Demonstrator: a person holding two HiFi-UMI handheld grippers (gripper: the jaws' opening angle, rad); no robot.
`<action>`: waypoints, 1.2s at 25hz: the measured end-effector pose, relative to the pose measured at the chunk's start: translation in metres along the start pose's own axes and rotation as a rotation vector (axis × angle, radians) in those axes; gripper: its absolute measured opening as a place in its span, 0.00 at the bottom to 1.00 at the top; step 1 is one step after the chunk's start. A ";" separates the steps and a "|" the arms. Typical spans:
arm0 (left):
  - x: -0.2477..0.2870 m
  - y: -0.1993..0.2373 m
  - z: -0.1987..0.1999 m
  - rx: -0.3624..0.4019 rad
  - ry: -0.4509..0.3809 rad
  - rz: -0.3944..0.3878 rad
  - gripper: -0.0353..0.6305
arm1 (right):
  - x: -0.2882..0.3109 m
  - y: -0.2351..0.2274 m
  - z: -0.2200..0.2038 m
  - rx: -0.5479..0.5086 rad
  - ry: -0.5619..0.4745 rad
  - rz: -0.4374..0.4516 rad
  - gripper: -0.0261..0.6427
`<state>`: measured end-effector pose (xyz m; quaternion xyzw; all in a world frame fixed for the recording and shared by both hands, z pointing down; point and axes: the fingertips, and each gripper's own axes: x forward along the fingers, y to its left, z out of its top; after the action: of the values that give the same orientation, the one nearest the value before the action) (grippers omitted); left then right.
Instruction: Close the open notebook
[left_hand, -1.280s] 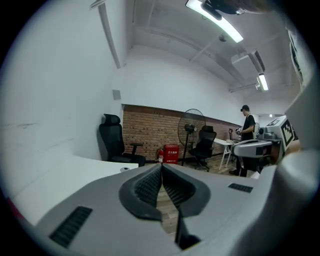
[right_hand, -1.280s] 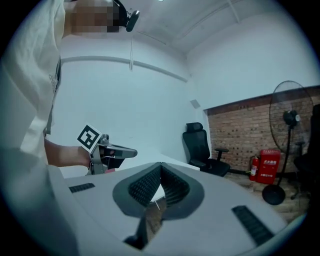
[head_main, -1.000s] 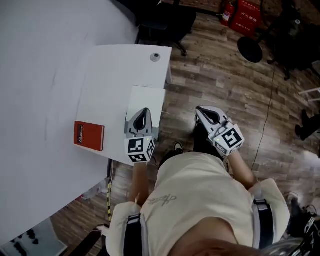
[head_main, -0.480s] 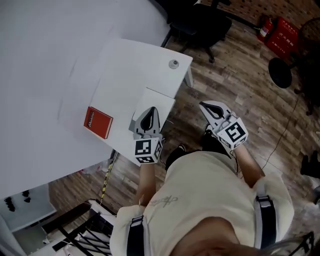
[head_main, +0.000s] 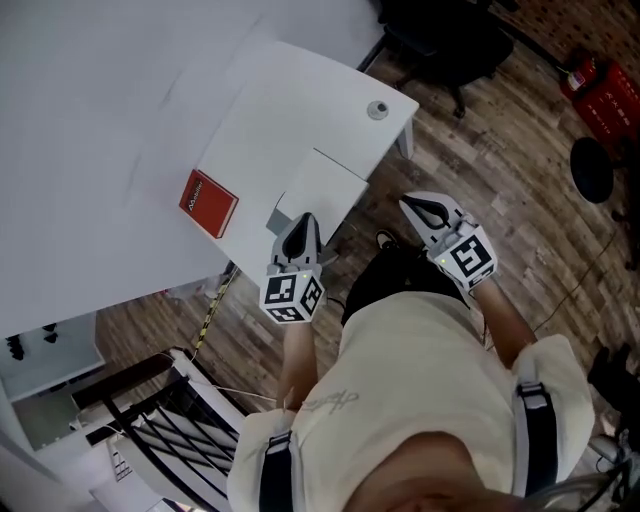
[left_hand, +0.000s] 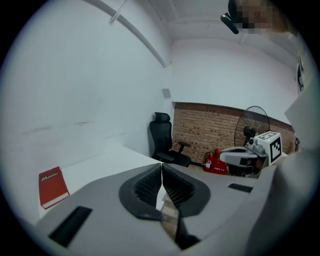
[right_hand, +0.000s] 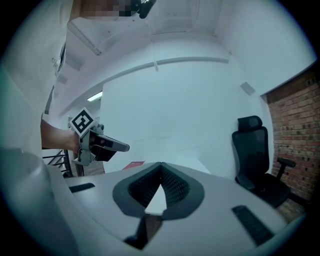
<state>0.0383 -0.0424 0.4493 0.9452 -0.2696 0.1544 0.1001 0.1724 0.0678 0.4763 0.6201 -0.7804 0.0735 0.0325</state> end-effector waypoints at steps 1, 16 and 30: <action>-0.002 0.005 -0.001 -0.011 -0.015 0.021 0.08 | 0.003 0.002 -0.001 -0.004 0.004 0.017 0.05; 0.018 0.077 -0.019 -0.166 -0.071 0.161 0.08 | 0.050 -0.013 0.021 -0.050 0.095 0.141 0.05; 0.002 0.162 -0.013 -0.129 -0.128 0.300 0.08 | 0.164 -0.004 0.052 -0.073 0.081 0.292 0.05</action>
<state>-0.0510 -0.1746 0.4794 0.8938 -0.4229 0.0896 0.1193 0.1411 -0.0995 0.4483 0.4949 -0.8625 0.0738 0.0756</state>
